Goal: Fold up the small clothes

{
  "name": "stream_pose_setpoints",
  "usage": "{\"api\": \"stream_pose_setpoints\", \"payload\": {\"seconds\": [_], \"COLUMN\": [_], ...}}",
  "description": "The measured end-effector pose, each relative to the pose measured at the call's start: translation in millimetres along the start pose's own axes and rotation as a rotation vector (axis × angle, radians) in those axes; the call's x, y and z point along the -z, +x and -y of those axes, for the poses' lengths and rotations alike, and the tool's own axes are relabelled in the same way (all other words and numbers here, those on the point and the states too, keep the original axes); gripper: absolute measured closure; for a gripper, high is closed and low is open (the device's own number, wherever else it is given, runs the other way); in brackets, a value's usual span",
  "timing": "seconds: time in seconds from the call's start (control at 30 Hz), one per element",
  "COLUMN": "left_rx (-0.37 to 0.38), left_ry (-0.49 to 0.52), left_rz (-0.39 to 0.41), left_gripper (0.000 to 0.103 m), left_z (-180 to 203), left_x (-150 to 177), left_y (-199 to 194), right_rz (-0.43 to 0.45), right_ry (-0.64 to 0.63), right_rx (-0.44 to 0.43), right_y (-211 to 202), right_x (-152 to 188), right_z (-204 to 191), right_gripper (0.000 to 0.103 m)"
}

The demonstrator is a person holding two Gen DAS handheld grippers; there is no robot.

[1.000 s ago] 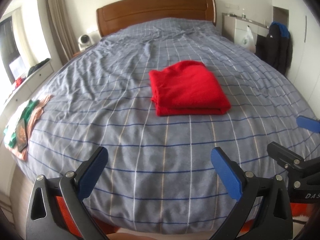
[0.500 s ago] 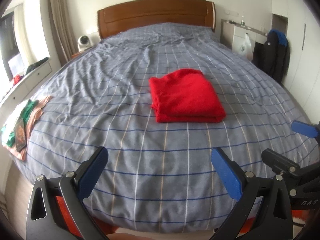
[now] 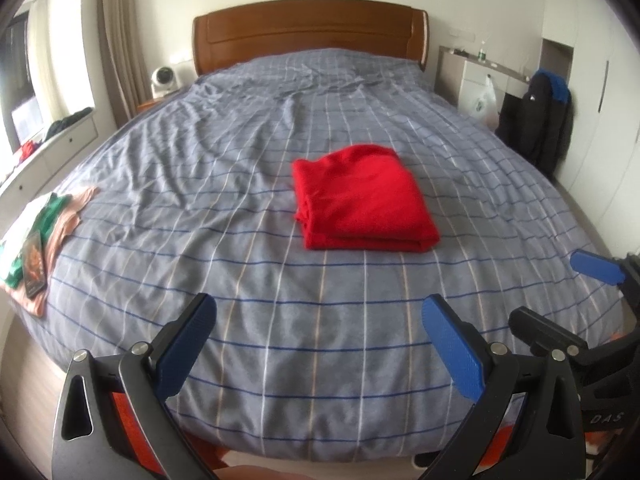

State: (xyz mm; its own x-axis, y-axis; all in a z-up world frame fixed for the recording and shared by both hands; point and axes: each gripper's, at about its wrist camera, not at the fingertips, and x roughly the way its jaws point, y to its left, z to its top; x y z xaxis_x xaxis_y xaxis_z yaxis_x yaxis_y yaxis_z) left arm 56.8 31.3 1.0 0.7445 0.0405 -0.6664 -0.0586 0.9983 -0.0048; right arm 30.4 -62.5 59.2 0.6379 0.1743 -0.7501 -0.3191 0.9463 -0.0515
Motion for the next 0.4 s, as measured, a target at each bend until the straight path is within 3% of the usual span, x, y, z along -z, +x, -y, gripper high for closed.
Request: {"api": "stream_pose_setpoints", "payload": {"seconds": [0.4], "left_rx": [-0.019], "left_ry": [-0.003], "left_rz": [0.019], "left_gripper": [0.000], "left_z": [1.0], "left_x": [-0.6], "left_y": [-4.9], "right_rz": [0.002], "right_ry": [0.008], "right_rx": [0.018], "right_y": [0.1], "right_x": [-0.5], "right_z": [2.6], "right_gripper": [0.001]}}
